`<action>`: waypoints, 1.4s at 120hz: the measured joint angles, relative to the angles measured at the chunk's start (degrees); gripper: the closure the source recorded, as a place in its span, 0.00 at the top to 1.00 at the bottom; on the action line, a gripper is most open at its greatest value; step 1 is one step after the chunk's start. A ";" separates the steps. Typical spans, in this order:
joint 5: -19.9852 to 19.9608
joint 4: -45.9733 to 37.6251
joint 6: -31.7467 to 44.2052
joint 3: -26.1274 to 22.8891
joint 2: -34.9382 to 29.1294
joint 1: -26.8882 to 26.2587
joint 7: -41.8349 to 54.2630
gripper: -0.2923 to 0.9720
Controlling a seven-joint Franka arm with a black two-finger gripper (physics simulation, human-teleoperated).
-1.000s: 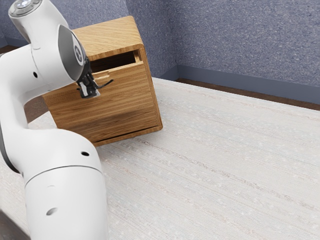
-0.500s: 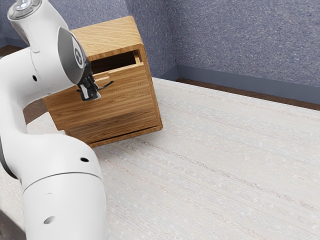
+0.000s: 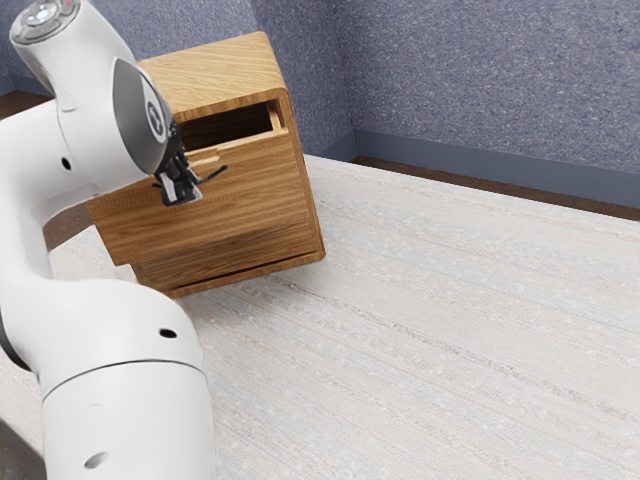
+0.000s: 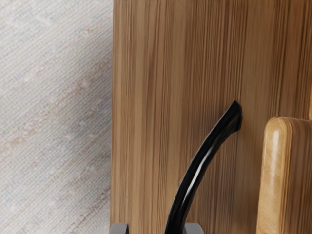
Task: Pull the drawer handle with one arm to open the drawer
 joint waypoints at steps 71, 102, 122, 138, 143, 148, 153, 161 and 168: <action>0.05 -1.92 -0.06 1.52 -1.14 -2.49 -0.20 0.28; 0.46 -3.61 -0.03 2.27 -1.69 -3.56 -0.26 0.28; 0.81 -4.11 -0.04 2.73 -2.00 -4.55 -0.30 0.28; 1.06 -4.29 -0.05 3.09 -2.09 -5.18 -0.42 0.28; 1.10 -4.30 -0.05 3.13 -2.11 -5.28 -0.46 0.28; 1.14 -4.30 -0.06 3.18 -2.25 -5.33 -0.50 0.28; 1.16 -4.34 -0.06 3.21 -2.37 -5.36 -0.53 0.28; 1.18 -4.53 -0.07 3.23 -2.66 -5.38 -0.58 0.28; 1.19 -4.64 -0.09 3.23 -2.86 -5.41 -0.63 0.28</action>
